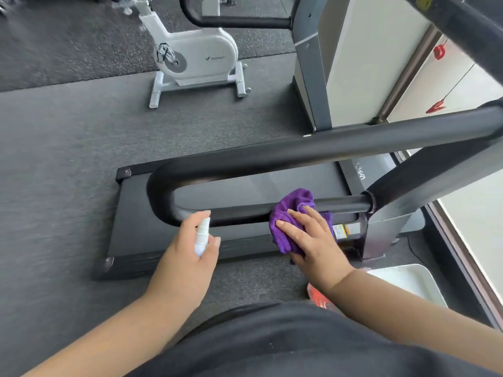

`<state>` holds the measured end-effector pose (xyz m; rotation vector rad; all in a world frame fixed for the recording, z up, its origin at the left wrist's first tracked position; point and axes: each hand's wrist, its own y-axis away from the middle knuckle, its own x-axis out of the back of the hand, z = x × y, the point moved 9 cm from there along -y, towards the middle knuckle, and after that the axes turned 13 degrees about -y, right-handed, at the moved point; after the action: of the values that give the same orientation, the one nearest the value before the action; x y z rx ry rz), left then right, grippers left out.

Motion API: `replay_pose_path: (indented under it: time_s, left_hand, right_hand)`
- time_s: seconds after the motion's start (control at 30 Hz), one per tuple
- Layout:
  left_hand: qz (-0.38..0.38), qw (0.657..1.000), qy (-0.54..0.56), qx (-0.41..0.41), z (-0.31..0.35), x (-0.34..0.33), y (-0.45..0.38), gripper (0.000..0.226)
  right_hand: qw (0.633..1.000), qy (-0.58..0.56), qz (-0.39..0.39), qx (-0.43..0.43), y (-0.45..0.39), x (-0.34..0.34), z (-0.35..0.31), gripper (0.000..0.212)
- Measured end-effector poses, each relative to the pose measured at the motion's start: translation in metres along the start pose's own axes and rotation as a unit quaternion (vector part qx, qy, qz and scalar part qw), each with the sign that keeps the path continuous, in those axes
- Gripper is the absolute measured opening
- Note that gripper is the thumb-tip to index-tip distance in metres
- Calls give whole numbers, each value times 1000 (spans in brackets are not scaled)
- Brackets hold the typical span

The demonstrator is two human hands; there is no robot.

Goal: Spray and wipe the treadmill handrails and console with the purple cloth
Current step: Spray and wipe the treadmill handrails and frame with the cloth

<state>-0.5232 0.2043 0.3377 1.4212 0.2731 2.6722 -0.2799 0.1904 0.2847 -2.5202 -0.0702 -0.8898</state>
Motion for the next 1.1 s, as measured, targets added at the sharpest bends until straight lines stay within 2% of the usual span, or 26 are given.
replay_pose_path:
  time_s: [0.07, 0.2, 0.4, 0.73, 1.0, 1.1]
  left_hand:
    - [-10, 999, -39, -10, -3, -1, 0, 37]
    - [-23, 994, -95, -44, 1, -3, -9, 40]
    - [-17, 988, -137, -76, 13, -8, -30, 40]
    - [-51, 980, -173, -79, 22, -26, -38, 27]
    - [-38, 980, -174, -86, 49, -37, -39, 31]
    - [-42, 976, -178, -116, 77, -52, -38, 34]
  right_hand:
    - [999, -15, -21, 23, -7, -13, -15, 88]
    - [995, -31, -62, 66, -12, -22, -40, 66]
    - [979, -55, -190, 37, 13, -45, -57, 63]
    - [981, -54, -185, 8, 23, -28, -46, 64]
    - [982, -75, -175, -6, 29, -9, -27, 63]
    - [979, -91, -181, -35, 36, 2, -16, 62]
